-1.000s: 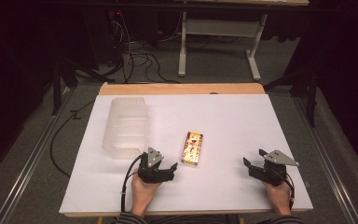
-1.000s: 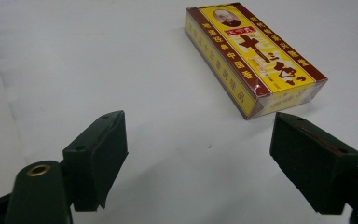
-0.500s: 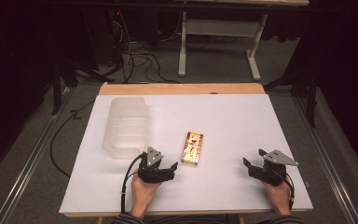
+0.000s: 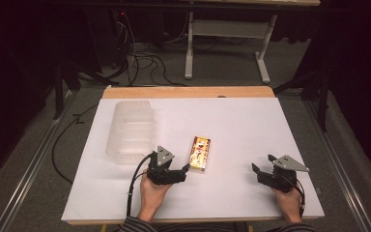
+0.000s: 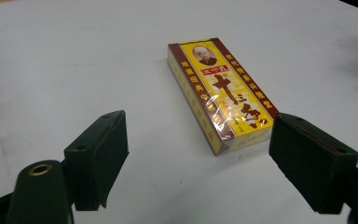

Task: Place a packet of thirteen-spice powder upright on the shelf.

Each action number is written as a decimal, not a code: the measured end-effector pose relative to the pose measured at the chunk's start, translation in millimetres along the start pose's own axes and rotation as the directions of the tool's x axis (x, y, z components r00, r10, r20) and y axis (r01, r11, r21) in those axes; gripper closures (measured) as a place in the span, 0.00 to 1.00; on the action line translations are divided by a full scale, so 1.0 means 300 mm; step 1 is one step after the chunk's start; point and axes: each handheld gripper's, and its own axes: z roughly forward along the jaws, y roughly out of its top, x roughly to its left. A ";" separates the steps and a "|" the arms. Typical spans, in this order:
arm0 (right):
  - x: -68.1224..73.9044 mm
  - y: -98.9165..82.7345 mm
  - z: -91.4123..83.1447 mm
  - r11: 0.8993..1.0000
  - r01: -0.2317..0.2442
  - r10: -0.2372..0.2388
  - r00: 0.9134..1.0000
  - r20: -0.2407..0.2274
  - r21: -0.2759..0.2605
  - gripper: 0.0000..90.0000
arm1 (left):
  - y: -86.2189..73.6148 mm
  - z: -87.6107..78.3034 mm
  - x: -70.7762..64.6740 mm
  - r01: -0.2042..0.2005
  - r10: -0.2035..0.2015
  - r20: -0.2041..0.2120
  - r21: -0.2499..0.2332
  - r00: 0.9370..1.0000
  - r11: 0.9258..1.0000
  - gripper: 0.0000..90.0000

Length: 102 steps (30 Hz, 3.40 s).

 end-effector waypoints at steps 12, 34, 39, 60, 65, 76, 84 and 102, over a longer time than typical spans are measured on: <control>0.002 0.000 -0.001 1.000 0.000 0.000 1.000 0.002 0.002 0.30 | 0.058 0.034 -0.016 -0.015 0.015 0.016 0.042 1.000 0.999 0.19; 0.001 0.000 0.000 1.000 -0.001 0.001 1.000 0.001 -0.002 0.30 | 0.153 0.112 -0.026 -0.014 0.009 0.043 0.106 0.999 0.994 0.16; 0.002 0.000 0.000 1.000 0.002 -0.002 1.000 0.001 0.003 0.30 | 0.180 0.144 -0.033 -0.031 0.026 0.039 0.139 0.999 0.990 0.13; 0.000 0.001 0.001 1.000 0.000 0.000 1.000 -0.003 0.008 0.30 | 0.247 0.293 -0.048 -0.033 0.027 0.025 0.255 0.999 0.966 0.07; 0.000 0.000 0.000 1.000 -0.002 0.002 1.000 -0.004 0.001 0.30 | 0.251 0.333 -0.043 -0.014 0.014 0.003 0.269 1.000 0.963 0.07; 0.001 0.000 -0.001 1.000 -0.002 0.002 1.000 -0.001 -0.002 0.30 | 0.238 0.406 -0.042 0.039 -0.028 -0.042 0.289 0.999 0.957 0.10; 0.000 0.000 -0.001 1.000 -0.001 0.001 1.000 -0.002 -0.003 0.30 | 0.227 0.433 -0.043 0.041 -0.022 -0.067 0.295 0.998 0.954 0.12; 0.001 0.000 0.000 1.000 0.000 0.000 1.000 -0.002 -0.004 0.30 | 0.226 0.436 -0.056 0.007 0.007 -0.043 0.314 0.999 0.949 0.22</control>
